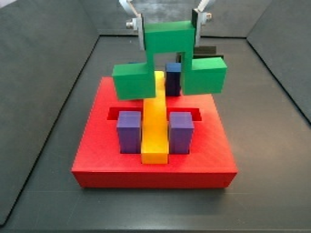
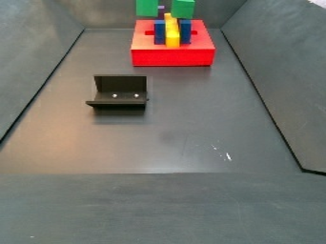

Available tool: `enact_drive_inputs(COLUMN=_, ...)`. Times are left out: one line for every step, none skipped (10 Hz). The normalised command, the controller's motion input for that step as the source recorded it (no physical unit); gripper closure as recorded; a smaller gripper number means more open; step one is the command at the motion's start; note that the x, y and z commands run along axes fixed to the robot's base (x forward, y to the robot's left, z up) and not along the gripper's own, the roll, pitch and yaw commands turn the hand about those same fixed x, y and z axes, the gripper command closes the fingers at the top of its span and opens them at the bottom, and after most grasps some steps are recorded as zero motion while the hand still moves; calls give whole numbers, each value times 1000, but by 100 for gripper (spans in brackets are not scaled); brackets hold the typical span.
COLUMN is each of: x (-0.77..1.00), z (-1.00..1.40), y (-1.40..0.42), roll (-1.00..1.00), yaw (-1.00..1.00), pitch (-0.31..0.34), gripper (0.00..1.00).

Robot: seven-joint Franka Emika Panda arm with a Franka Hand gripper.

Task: Pick up the green object. Move up. Place the green object on the fixture. Regrasp the green object. Move to above the board. Insert the green object.
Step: Insert the green object.

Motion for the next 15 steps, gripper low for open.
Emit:
enact_drive_inputs(x=-11, z=-69, y=-26, roll=0, yaw=191, pitch=-19, gripper=100)
enact_drive_inputs(x=0, z=0, y=0, roll=-59, yaw=177, pitch=-3, gripper=100)
enact_drive_inputs(x=-83, z=0, y=0, roll=-31, yaw=143, pitch=-26, gripper=100)
enact_drive_inputs(x=-231, z=0, y=0, roll=-43, yaw=54, pitch=-67, gripper=100)
enact_drive_inputs(x=-191, z=0, y=0, roll=-14, yaw=0, pitch=-69, gripper=100)
enact_drive_inputs(x=-154, z=-74, y=0, roll=0, yaw=0, pitch=-51, gripper=100)
enact_drive_inputs(x=-191, z=-151, y=-34, roll=3, yaw=0, pitch=-60, gripper=100)
enact_drive_inputs(x=-174, z=-163, y=-40, roll=0, yaw=3, pitch=-81, gripper=100)
enact_drive_inputs(x=-114, z=-214, y=-69, roll=0, yaw=26, pitch=-80, gripper=100)
enact_drive_inputs(x=-97, z=-220, y=-77, roll=0, yaw=46, pitch=-74, gripper=100)
enact_drive_inputs(x=-103, z=-246, y=-74, roll=0, yaw=49, pitch=-83, gripper=100)
enact_drive_inputs(x=-29, z=-166, y=-71, roll=0, yaw=49, pitch=-81, gripper=100)
enact_drive_inputs(x=0, z=-20, y=0, roll=-89, yaw=63, pitch=-67, gripper=100)
enact_drive_inputs(x=0, z=-89, y=0, roll=-66, yaw=43, pitch=-71, gripper=100)
enact_drive_inputs(x=0, z=-114, y=-14, roll=-39, yaw=29, pitch=-71, gripper=100)
